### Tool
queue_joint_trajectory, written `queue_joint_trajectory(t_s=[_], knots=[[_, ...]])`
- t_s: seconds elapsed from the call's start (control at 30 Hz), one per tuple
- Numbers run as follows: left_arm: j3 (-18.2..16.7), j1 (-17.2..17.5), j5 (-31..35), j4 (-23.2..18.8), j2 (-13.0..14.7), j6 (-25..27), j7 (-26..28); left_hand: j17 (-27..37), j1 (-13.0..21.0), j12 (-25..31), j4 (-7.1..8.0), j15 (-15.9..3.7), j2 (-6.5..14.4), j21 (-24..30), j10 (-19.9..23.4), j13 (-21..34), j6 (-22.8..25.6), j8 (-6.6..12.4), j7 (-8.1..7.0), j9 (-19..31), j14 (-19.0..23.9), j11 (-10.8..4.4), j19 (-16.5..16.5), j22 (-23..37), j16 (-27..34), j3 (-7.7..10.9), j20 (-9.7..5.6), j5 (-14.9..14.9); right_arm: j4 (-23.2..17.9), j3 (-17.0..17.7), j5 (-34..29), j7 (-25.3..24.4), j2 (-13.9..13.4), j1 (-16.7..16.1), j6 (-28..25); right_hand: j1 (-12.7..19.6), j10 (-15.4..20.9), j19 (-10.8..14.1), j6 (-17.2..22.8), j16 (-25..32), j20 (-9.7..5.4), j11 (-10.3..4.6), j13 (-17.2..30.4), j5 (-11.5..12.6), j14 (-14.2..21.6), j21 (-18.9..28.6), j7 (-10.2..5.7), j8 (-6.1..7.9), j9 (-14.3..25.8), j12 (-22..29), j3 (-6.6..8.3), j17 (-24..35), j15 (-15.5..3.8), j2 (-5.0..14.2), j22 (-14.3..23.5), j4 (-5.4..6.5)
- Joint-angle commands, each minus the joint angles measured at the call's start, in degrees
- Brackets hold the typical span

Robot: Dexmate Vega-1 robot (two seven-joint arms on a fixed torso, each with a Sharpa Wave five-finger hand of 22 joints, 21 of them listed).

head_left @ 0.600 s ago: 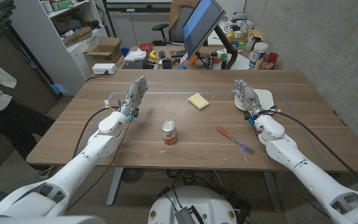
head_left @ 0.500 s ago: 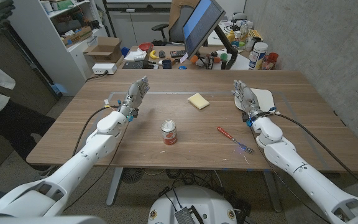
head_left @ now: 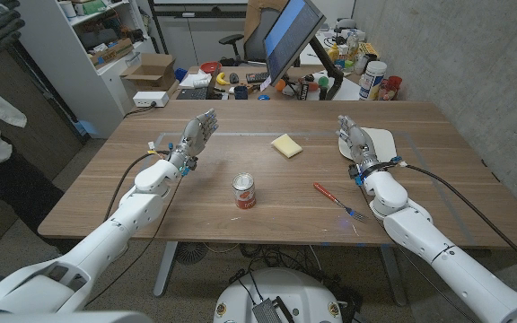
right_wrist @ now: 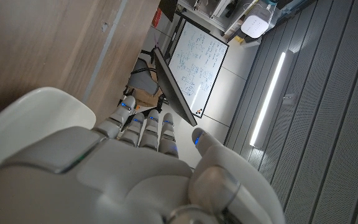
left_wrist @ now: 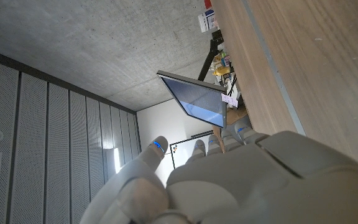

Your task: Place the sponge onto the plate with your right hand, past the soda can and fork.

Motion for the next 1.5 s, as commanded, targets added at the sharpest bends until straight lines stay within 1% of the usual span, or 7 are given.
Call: queue_joint_trajectory(t_s=[0.03, 0.33, 0.63, 0.87, 1.07, 1.27, 1.5], knots=[[-0.19, -0.59, 1.74, -1.22, -1.14, 0.25, 4.95, 0.18, 0.00, 0.25, -0.08, -0.01, 6.19, 0.59, 0.35, 0.13, 0.36, 0.33, 0.00, 0.25, -1.75, 0.06, 0.29, 0.11, 0.34, 0.45, -0.53, 0.19, 2.09, 0.08, -1.33, 2.17, -2.89, 4.77, -3.11, -0.92, 0.56, 0.68, 0.87, 0.33, -4.23, 0.30, 0.14, 0.19, 0.57, -0.29, 0.09, 0.55, 0.34, 0.42, 0.60, -0.03, -0.12, 2.69, 0.12, 0.03], [-0.18, -0.67, 1.67, -1.56, -0.75, 0.90, 4.98, 0.16, -0.03, 0.29, -0.14, -0.23, 6.10, 0.66, 0.77, 0.13, 1.11, 0.47, -0.47, 0.27, -1.37, 0.00, 0.67, 0.11, 0.30, 0.66, 1.52, 0.19, -1.12, -0.78, -5.61, -0.90, -4.38, 4.64, -5.08, 0.02, 1.10, 1.83, 0.97, 0.54, -0.25, 0.34, 0.32, -0.06, 2.35, -0.78, -0.85, 0.30, 0.47, 0.29, 1.34, -0.62, 1.16, 2.08, 0.22, -1.68], [-0.30, -0.36, 1.63, -1.47, -0.32, 0.46, 4.40, 0.17, -0.09, 0.29, -0.12, -0.23, 6.04, 0.72, 0.98, 0.14, 1.42, 0.47, -0.52, 0.29, -1.16, 0.02, 0.96, 0.12, 0.29, 0.76, 1.02, 0.18, -6.51, -1.22, -10.91, -4.28, -6.37, 3.39, -8.09, 0.68, 1.40, 2.97, 0.91, 0.63, -0.63, 0.97, 0.42, -0.31, 2.88, -0.79, -0.19, 0.19, 0.53, 0.28, 1.41, -0.78, 1.94, 1.85, 0.26, -2.62], [-0.46, -0.05, 1.51, -1.54, -0.15, 0.49, 4.54, 0.19, -0.18, 0.28, -0.09, -0.25, 5.94, 0.65, 1.12, 0.14, 2.05, 0.61, -0.65, 0.31, -1.07, 0.00, 0.90, 0.12, 0.25, 0.82, 1.93, 0.16, -10.20, -2.29, -16.54, -6.17, -8.07, 3.44, -11.87, 1.47, 1.48, 3.09, 0.78, 0.50, -0.28, 0.83, 0.47, -0.45, 3.04, -1.05, -0.49, 0.10, 0.54, 0.24, 1.58, -1.04, 2.01, 1.55, 0.26, -3.60], [-0.61, 0.08, 1.52, -1.42, 0.11, 0.22, 4.35, 0.21, -0.26, 0.30, -0.07, -0.33, 5.87, 0.74, 1.32, 0.16, 2.18, 0.56, -0.76, 0.32, -0.91, 0.13, 1.23, 0.14, 0.25, 0.86, 2.46, 0.14, -11.08, -3.20, -20.07, -6.88, -7.95, 4.00, -11.79, 2.07, 1.50, 3.33, 0.77, 0.48, 0.35, 0.62, 0.51, -0.67, 3.31, -1.27, -0.80, 0.07, 0.56, 0.16, 1.58, -1.18, 1.79, 1.33, 0.26, -4.39], [-0.75, 0.20, 1.57, -1.46, 0.14, -0.17, 4.43, 0.25, -0.39, 0.26, -0.04, -0.03, 5.74, 0.98, 1.36, 0.17, 1.79, 0.33, -0.52, 0.34, -0.64, 0.23, 1.94, 0.17, 0.30, 0.86, 2.42, 0.11, -13.13, -4.19, -24.10, -7.11, -8.42, 5.00, -14.56, 2.27, 2.04, 3.07, 1.13, 0.56, -1.27, 0.66, 0.55, -0.87, 3.40, -1.75, -0.49, 0.18, 0.60, 0.28, 1.59, -1.03, 1.61, 1.92, 0.26, -4.50], [-0.86, 0.30, 1.55, -1.40, 0.16, -0.35, 4.52, 0.30, -0.53, 0.16, -0.01, 0.18, 5.63, 0.94, 1.24, 0.18, 1.65, 0.22, -0.46, 0.35, -0.69, 0.56, 1.95, 0.21, 0.24, 0.84, 2.63, 0.08, -14.12, -6.02, -30.48, -7.49, -8.97, 7.20, -18.53, 2.55, 2.01, 2.78, 1.19, 0.49, -1.83, 0.07, 0.59, -0.94, 3.07, -2.22, -0.91, 0.17, 0.63, 0.18, 1.99, -0.87, 1.08, 2.92, 0.26, -4.37]])
